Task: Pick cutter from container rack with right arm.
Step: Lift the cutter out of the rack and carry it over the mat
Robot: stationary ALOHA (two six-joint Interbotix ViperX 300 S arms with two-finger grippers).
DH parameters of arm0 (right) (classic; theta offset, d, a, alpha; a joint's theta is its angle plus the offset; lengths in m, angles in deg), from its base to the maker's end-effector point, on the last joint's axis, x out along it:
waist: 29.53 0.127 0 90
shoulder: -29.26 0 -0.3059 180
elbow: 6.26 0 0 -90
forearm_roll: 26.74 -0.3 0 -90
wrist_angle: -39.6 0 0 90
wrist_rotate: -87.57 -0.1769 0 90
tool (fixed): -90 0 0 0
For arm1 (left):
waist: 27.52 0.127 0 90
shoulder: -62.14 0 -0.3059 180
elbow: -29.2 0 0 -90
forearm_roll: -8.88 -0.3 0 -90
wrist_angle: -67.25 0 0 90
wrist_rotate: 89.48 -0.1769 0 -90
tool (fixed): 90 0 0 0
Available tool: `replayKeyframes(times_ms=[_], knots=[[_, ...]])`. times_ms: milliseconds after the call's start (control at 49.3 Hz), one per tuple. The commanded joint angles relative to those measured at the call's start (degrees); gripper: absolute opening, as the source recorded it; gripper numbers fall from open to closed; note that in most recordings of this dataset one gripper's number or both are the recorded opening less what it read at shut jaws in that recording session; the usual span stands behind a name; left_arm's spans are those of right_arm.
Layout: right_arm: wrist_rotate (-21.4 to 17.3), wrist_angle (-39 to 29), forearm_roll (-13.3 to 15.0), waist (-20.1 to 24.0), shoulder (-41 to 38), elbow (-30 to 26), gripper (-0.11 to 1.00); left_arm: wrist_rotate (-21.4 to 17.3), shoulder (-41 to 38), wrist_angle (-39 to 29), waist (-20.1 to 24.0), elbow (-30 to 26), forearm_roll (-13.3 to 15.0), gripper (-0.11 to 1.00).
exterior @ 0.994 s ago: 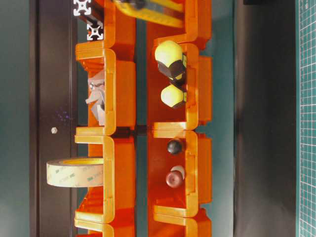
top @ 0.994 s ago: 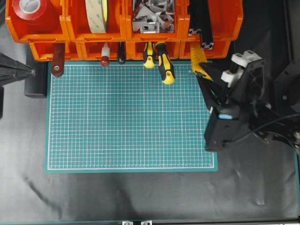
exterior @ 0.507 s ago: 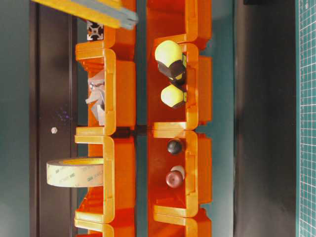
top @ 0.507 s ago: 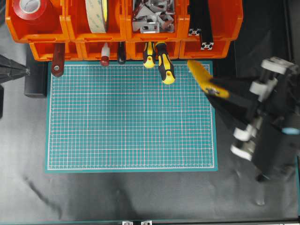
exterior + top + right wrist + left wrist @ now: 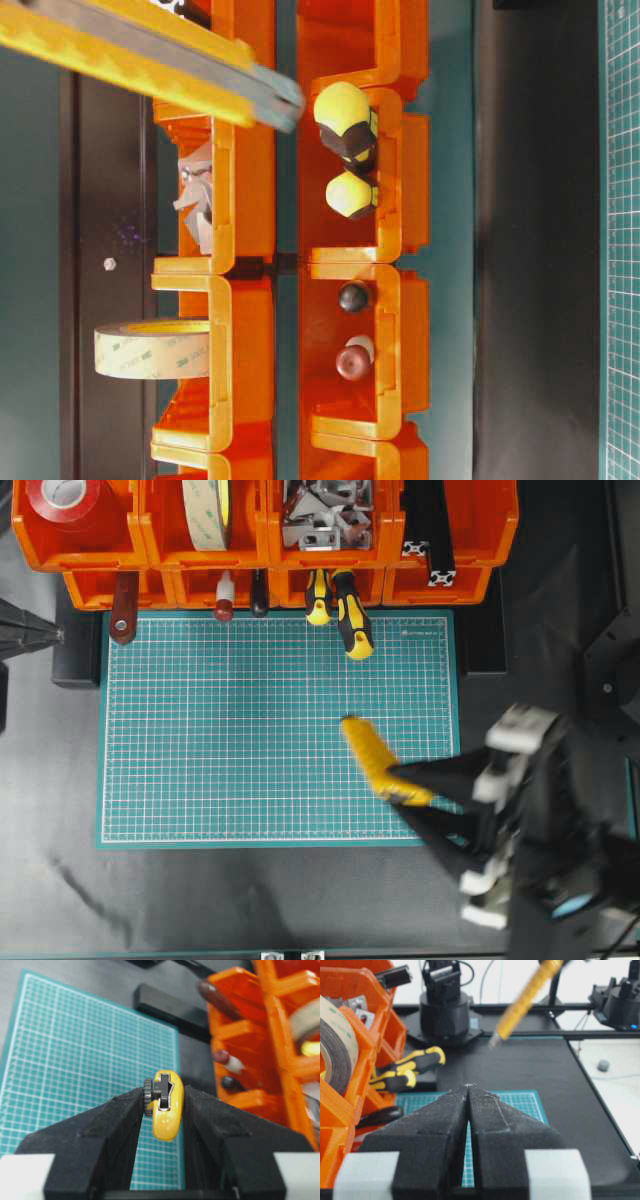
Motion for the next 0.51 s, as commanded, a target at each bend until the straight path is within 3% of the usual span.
replayKeyframes(times_ms=[0, 243, 487], knots=[[0.09, 2.72, 0.26, -1.14, -2.29, -3.08, 0.27, 0.18, -0.44, 0.18, 0.00, -1.76, -0.18, 0.00], [0.44, 11.60, 0.44, -4.75, -8.79, -2.02, 0.27, 0.70, -0.44, 0.18, 0.26, -1.85, -0.18, 0.00], [6.24, 20.30, 0.79, -10.11, -12.83, 1.05, 0.27, 2.72, -0.35, 0.18, 0.26, -1.85, -0.18, 0.00]])
